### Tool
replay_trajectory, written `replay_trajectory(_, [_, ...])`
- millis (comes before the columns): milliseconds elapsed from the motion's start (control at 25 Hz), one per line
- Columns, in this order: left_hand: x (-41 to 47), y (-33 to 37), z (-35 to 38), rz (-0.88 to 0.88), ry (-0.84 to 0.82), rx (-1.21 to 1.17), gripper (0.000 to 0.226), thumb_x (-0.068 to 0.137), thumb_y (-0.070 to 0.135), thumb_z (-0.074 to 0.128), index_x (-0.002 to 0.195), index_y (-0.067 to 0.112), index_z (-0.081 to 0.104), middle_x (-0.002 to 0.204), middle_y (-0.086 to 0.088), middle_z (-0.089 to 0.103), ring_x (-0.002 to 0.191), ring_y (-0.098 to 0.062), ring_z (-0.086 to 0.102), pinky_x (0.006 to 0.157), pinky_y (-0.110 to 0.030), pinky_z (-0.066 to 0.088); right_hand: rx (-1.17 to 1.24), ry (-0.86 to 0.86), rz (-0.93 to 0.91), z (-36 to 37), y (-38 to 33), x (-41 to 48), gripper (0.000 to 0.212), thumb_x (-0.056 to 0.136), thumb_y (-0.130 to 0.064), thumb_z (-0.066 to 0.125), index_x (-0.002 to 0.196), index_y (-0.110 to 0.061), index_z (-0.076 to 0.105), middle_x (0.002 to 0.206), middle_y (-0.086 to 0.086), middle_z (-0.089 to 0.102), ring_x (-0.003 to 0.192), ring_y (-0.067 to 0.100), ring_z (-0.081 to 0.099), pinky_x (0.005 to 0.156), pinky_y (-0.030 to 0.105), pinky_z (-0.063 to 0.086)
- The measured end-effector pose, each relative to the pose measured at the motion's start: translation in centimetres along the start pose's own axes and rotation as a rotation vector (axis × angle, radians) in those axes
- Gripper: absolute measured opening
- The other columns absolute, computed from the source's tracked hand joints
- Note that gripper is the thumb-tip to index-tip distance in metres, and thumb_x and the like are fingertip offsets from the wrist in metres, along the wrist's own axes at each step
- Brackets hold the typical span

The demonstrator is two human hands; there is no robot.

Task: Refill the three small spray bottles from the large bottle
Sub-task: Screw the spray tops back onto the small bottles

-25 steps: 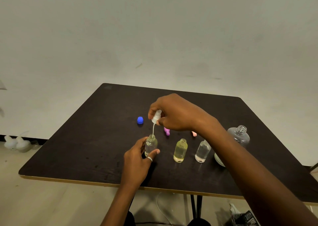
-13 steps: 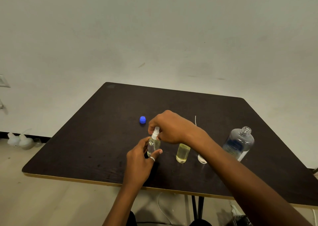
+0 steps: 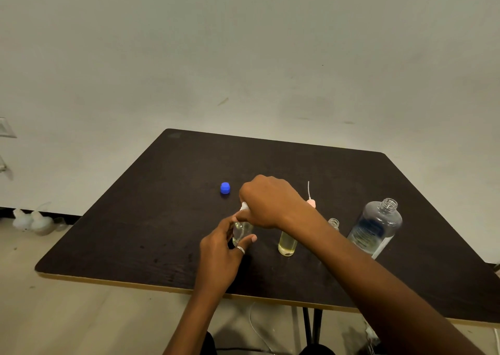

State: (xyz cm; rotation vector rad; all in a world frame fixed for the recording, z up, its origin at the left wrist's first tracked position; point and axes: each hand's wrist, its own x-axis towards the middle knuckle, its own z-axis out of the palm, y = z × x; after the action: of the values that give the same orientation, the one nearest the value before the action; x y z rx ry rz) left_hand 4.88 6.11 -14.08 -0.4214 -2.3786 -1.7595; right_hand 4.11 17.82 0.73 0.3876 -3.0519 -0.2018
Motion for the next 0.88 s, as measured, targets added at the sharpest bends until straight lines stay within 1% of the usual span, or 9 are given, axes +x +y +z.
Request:
replay_trajectory(160, [0.0, 0.2, 0.1, 0.011, -0.003, 0.037, 0.047, 0.078, 0.035, 0.08, 0.12, 0.036, 0.058, 0.093, 0.03, 0.064, 0.096, 0.019, 0.058, 0.073, 0.001, 0.045, -0.083, 0.013, 0.084, 0.5, 0.0, -0.3, 0.061, 0.087, -0.072, 0.043, 0.061, -0.016, 0.047, 0.058, -0.001, 0.049, 0.051, 0.013, 0.049, 0.046, 0.027, 0.032])
replay_trajectory(280, [0.0, 0.3, -0.1, 0.031, 0.004, 0.047, 0.048, 0.078, 0.035, 0.08, 0.117, 0.042, 0.053, 0.091, 0.03, 0.063, 0.093, 0.019, 0.059, 0.072, -0.001, 0.046, -0.057, 0.022, 0.079, 0.5, 0.4, -0.6, 0.065, 0.083, -0.078, 0.04, 0.061, -0.017, 0.049, 0.057, -0.002, 0.051, 0.05, 0.012, 0.049, 0.045, 0.026, 0.032])
replay_trajectory(360, [0.0, 0.1, -0.1, 0.04, 0.015, 0.048, 0.044, 0.078, 0.034, 0.08, 0.116, 0.037, 0.058, 0.093, 0.024, 0.068, 0.092, 0.011, 0.063, 0.075, -0.009, 0.052, 0.043, -0.011, 0.012, 0.3, 1.0, -0.6, 0.051, 0.085, -0.068, 0.051, 0.083, -0.019, 0.061, 0.077, 0.0, 0.062, 0.067, 0.017, 0.059, 0.055, 0.031, 0.046])
replay_trajectory(400, [0.0, 0.0, -0.1, 0.041, 0.017, 0.046, 0.045, 0.077, 0.034, 0.08, 0.117, 0.033, 0.06, 0.096, 0.021, 0.069, 0.093, 0.009, 0.065, 0.078, -0.012, 0.054, 0.105, -0.036, -0.037, 0.1, 1.3, -0.7, 0.039, 0.086, -0.057, 0.059, 0.1, -0.022, 0.064, 0.093, 0.001, 0.066, 0.081, 0.019, 0.062, 0.067, 0.035, 0.052])
replay_trajectory(480, [0.0, -0.1, 0.0, 0.026, 0.012, 0.031, 0.05, 0.077, 0.035, 0.08, 0.123, 0.03, 0.06, 0.104, 0.019, 0.07, 0.097, 0.006, 0.065, 0.081, -0.013, 0.053, 0.19, -0.08, -0.136, -0.4, 1.8, -0.6, 0.038, 0.086, -0.031, 0.068, 0.123, -0.028, 0.06, 0.117, 0.0, 0.065, 0.104, 0.018, 0.06, 0.086, 0.035, 0.052])
replay_trajectory(560, [0.0, -0.1, 0.0, 0.013, 0.008, 0.021, 0.052, 0.077, 0.035, 0.08, 0.124, 0.031, 0.059, 0.107, 0.019, 0.069, 0.099, 0.004, 0.066, 0.082, -0.013, 0.052, 0.215, -0.1, -0.185, -0.5, 1.8, -0.4, 0.043, 0.083, -0.013, 0.068, 0.123, -0.029, 0.063, 0.121, -0.001, 0.064, 0.109, 0.017, 0.059, 0.09, 0.03, 0.048])
replay_trajectory(640, [0.0, 0.1, 0.0, 0.013, 0.004, 0.017, 0.05, 0.077, 0.035, 0.08, 0.123, 0.034, 0.058, 0.105, 0.023, 0.067, 0.098, 0.007, 0.065, 0.081, -0.01, 0.051, 0.201, -0.1, -0.19, -0.4, 1.5, -0.2, 0.039, 0.082, -0.006, 0.067, 0.114, -0.027, 0.068, 0.115, 0.0, 0.066, 0.103, 0.018, 0.062, 0.089, 0.033, 0.052])
replay_trajectory(760, [0.0, 0.2, -0.1, 0.016, -0.001, 0.003, 0.048, 0.078, 0.033, 0.08, 0.119, 0.041, 0.056, 0.101, 0.029, 0.066, 0.098, 0.013, 0.063, 0.08, -0.007, 0.05, 0.187, -0.084, -0.151, 0.1, 1.2, 0.0, 0.029, 0.084, -0.008, 0.066, 0.108, -0.023, 0.069, 0.108, 0.004, 0.068, 0.094, 0.02, 0.064, 0.084, 0.038, 0.055])
replay_trajectory(880, [0.0, 0.1, -0.1, 0.025, -0.001, 0.009, 0.05, 0.078, 0.032, 0.08, 0.122, 0.036, 0.058, 0.105, 0.023, 0.068, 0.1, 0.009, 0.064, 0.083, -0.01, 0.052, 0.132, -0.031, -0.123, 0.4, 1.0, -0.1, 0.019, 0.088, -0.016, 0.065, 0.107, -0.018, 0.067, 0.102, 0.007, 0.067, 0.086, 0.022, 0.065, 0.077, 0.036, 0.056])
